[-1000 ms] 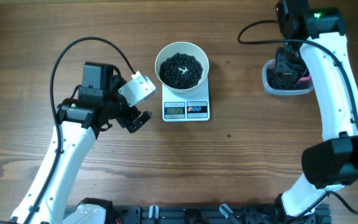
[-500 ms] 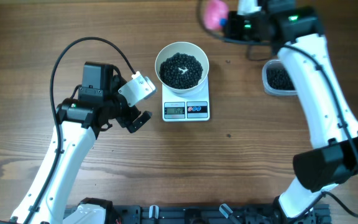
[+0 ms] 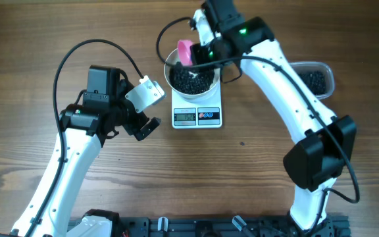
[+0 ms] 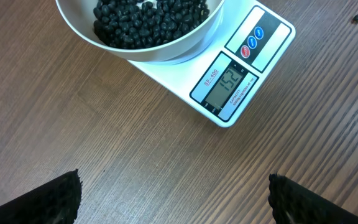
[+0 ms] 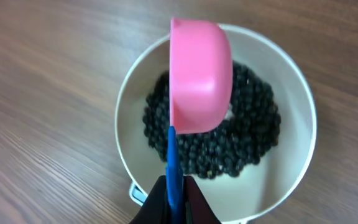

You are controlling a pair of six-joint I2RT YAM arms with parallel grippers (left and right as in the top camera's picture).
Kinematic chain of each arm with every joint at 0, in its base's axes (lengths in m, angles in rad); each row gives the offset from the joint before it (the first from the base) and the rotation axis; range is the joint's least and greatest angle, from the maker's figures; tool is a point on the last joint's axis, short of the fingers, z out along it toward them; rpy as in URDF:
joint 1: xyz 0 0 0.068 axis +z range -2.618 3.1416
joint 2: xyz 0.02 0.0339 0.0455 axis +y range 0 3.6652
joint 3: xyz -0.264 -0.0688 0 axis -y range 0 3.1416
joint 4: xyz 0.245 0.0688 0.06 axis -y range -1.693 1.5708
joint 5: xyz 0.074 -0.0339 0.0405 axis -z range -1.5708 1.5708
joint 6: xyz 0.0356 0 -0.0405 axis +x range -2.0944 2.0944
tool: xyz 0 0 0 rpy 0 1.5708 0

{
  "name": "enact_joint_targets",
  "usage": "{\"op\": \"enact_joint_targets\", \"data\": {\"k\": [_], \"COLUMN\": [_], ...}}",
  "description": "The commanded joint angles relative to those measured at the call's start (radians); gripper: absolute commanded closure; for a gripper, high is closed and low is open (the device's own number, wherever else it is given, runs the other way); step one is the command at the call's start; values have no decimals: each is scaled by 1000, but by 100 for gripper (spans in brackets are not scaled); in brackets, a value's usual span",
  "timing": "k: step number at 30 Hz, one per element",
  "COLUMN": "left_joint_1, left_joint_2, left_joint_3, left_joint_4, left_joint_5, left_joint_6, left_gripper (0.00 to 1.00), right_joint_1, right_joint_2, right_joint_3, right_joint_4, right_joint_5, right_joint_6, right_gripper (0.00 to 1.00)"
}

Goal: Scoop item into bowl and weigh 150g on scale
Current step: 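Carry the empty scoop back over and into the white bowl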

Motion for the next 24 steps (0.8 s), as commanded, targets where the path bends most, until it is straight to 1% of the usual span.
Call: {"op": "enact_joint_targets", "data": {"k": [1, 4, 7, 10, 18, 24], "left_joint_1": [5, 5, 5, 5, 5, 5], "left_joint_2": [1, 1, 1, 1, 1, 1], "left_joint_3": [-8, -8, -8, -8, -8, -8], "left_joint_4": [2, 2, 2, 2, 2, 2], "left_joint_5": [19, 19, 19, 19, 19, 19], "left_joint_6": [16, 16, 16, 16, 16, 16], "left_gripper": [0, 0, 0, 0, 0, 0], "right_joint_1": [19, 32, 41, 41, 57, 60], "right_joint_2": [44, 65, 82, 92, 117, 117], "right_joint_3": [13, 13, 13, 13, 13, 13], "right_joint_4": [-23, -27, -37, -37, -50, -45], "right_joint_5": [88, 105, 180, 198, 156, 100], "right_joint_6": [-50, -59, -58, -59, -102, -100], "right_gripper": [96, 96, 96, 96, 96, 96]}}
